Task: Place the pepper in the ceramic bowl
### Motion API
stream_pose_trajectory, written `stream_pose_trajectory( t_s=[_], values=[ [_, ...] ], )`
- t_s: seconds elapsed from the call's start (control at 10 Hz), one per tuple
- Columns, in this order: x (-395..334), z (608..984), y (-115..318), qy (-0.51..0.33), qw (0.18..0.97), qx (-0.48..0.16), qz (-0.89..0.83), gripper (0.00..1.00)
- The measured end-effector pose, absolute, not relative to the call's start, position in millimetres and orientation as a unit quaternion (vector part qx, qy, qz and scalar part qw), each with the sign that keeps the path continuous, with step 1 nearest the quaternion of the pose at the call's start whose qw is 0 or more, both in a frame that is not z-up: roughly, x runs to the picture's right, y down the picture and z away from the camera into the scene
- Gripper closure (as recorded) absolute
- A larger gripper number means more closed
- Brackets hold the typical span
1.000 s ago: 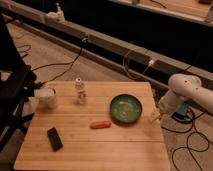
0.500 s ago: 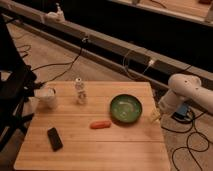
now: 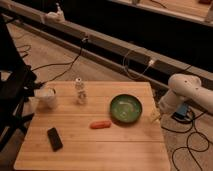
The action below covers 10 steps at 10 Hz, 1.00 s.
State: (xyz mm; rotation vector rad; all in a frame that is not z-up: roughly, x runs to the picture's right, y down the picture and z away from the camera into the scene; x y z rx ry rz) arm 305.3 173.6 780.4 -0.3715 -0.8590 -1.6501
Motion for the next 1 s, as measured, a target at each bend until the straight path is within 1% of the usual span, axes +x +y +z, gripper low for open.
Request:
stream_pose_trajectory(
  t_s=[0.8, 1.0],
  values=[
    [305.2, 780.6, 173.2, -0.368, 0.583, -0.159, -0.707, 0.34],
    [305.1, 778.3, 167.1, -0.371, 0.57, -0.153, -0.717, 0.34]
  ],
)
